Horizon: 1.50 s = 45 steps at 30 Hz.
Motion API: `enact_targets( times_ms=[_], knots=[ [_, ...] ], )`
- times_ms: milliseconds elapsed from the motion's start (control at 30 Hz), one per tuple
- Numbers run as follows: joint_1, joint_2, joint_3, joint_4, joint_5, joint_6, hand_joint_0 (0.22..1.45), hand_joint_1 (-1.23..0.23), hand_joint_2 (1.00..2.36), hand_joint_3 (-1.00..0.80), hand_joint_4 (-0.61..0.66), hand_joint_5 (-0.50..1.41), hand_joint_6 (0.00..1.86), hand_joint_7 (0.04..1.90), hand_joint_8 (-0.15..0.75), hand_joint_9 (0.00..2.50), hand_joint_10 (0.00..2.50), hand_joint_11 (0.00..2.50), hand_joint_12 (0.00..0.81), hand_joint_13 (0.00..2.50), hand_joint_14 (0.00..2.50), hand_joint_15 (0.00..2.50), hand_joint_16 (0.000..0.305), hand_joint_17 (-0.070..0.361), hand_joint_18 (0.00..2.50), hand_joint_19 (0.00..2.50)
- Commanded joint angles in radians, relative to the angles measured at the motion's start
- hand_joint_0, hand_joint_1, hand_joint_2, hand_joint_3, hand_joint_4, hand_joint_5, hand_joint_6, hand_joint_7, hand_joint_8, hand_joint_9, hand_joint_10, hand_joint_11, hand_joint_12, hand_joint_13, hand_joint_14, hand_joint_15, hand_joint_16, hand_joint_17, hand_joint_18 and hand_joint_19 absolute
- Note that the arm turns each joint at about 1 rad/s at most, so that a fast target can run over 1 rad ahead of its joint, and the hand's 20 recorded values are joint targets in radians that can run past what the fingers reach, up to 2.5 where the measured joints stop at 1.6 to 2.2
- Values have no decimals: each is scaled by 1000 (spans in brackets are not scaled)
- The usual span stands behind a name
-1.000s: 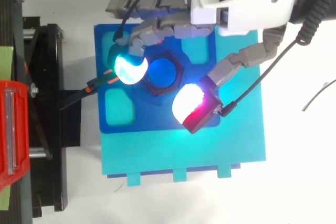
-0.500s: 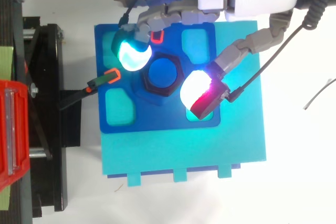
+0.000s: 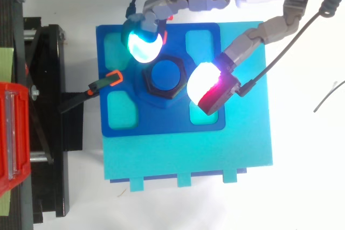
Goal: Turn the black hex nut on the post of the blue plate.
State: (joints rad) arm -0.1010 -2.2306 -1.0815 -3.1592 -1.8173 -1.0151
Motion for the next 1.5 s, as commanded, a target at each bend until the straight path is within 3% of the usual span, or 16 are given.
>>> enact_targets(
  times_ms=[0, 233, 400, 700, 967, 1467],
  knots=[
    [-2, 0, 21, -25, 0, -8, 436, -466, 1000, -500, 185, -233, 503, 872, 233, 0, 0, 0, 344, 0, 0, 0, 45, 101, 0, 0],
    [0, 0, 58, -41, 3, -11, 437, -465, 1000, -500, 185, -233, 503, 871, 233, 0, 0, 0, 344, 0, 0, 0, 45, 101, 0, 0],
    [6, -1, 60, -36, 6, -11, 437, -465, 1000, -500, 185, -233, 503, 872, 233, 0, 0, 0, 344, 0, 0, 0, 45, 101, 0, 0],
    [38, -1, 43, -18, 46, -8, 436, -587, 1000, -500, 167, -241, 503, 871, 229, 0, 0, 0, 341, 0, 0, 0, 44, 100, 0, 0],
    [83, -1, 5, 18, 75, 16, 431, -522, 1000, -500, 173, -241, 503, 876, 233, 0, 0, 0, 345, 0, 0, 0, 45, 101, 0, 0],
    [98, -1, 5, 27, 93, 9, 432, -465, 1000, -500, 175, -240, 503, 871, 231, 0, 0, 0, 343, 0, 0, 0, 45, 101, 0, 0]
  ],
)
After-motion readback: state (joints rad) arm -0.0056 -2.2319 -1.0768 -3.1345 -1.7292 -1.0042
